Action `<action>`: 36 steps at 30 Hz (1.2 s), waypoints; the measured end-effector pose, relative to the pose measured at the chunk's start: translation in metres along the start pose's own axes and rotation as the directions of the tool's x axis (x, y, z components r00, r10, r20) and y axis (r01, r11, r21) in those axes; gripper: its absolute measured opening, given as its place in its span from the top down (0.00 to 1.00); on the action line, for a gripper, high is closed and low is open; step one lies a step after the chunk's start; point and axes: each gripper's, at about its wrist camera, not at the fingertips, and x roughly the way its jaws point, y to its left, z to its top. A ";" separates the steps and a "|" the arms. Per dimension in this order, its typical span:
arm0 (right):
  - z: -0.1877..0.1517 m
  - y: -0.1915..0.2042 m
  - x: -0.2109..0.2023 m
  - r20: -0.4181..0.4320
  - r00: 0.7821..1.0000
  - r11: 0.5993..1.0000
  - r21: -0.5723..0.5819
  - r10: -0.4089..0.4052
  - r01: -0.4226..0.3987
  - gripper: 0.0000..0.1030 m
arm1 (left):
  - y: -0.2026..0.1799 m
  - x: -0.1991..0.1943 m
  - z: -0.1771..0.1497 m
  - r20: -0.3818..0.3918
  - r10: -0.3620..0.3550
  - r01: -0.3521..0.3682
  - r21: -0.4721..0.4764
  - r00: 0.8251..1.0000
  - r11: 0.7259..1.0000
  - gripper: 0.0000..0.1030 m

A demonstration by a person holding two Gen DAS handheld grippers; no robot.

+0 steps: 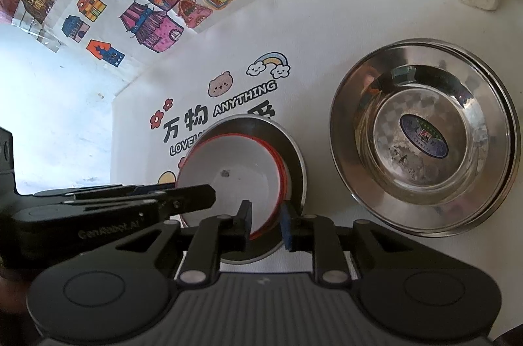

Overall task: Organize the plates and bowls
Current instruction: 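Set the white bowl into the steel bowl and open both grippers, then move both grippers to the steel bowl rim and close on it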

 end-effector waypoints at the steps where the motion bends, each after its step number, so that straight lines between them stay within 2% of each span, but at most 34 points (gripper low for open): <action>1: 0.000 0.000 -0.001 0.003 1.000 1.000 -0.002 -0.001 0.001 0.76 | 0.000 -0.001 0.000 0.004 0.001 -0.001 0.000 1.000 1.000 0.68; 6: -0.001 0.001 -0.013 0.035 0.999 1.000 -0.016 -0.011 0.012 0.73 | 0.003 -0.009 0.002 0.032 0.013 -0.013 -0.002 0.999 1.000 0.56; 9: -0.003 0.002 -0.020 0.058 0.998 1.000 -0.020 -0.021 0.022 0.69 | 0.006 -0.016 0.002 0.053 0.026 -0.026 0.004 0.998 1.000 0.42; 10: -0.003 0.002 -0.023 0.067 0.997 0.999 -0.023 -0.027 0.028 0.68 | 0.006 -0.018 0.002 0.062 0.028 -0.028 0.003 0.998 1.000 0.33; 11: -0.004 0.002 -0.025 0.076 0.997 0.999 -0.025 -0.032 0.034 0.64 | 0.008 -0.020 0.002 0.074 0.028 -0.028 0.001 0.997 1.000 0.23; 14: -0.006 0.004 -0.034 0.106 0.993 0.997 -0.040 -0.061 0.065 0.43 | 0.013 -0.025 0.002 0.096 0.032 -0.031 -0.013 0.995 0.999 0.06; 16: -0.007 0.004 -0.038 0.118 0.990 0.995 -0.045 -0.078 0.084 0.31 | 0.018 -0.027 0.001 0.101 0.038 -0.036 -0.022 0.994 0.999 0.01; 18: -0.009 0.005 -0.041 0.122 0.988 0.993 -0.050 -0.100 0.106 0.16 | 0.024 -0.028 0.000 0.100 0.039 -0.037 -0.025 0.994 0.999 0.01; 20: -0.012 0.006 -0.042 0.124 0.984 0.990 -0.059 -0.124 0.132 0.08 | 0.030 -0.029 -0.001 0.097 0.047 -0.045 -0.025 0.994 0.999 0.01; 23: -0.017 0.006 -0.043 0.126 0.979 0.984 -0.066 -0.159 0.168 0.02 | 0.039 -0.030 -0.003 0.106 0.065 -0.063 -0.018 0.992 0.998 0.01; 28: -0.023 0.003 -0.041 0.113 0.977 0.980 -0.051 -0.183 0.190 0.00 | 0.053 -0.032 -0.007 0.117 0.099 -0.098 -0.010 0.988 0.995 0.01; 36: -0.028 -0.001 -0.037 0.089 0.974 0.977 -0.032 -0.208 0.212 0.00 | 0.064 -0.027 -0.009 0.086 0.140 -0.142 0.023 0.986 0.990 0.01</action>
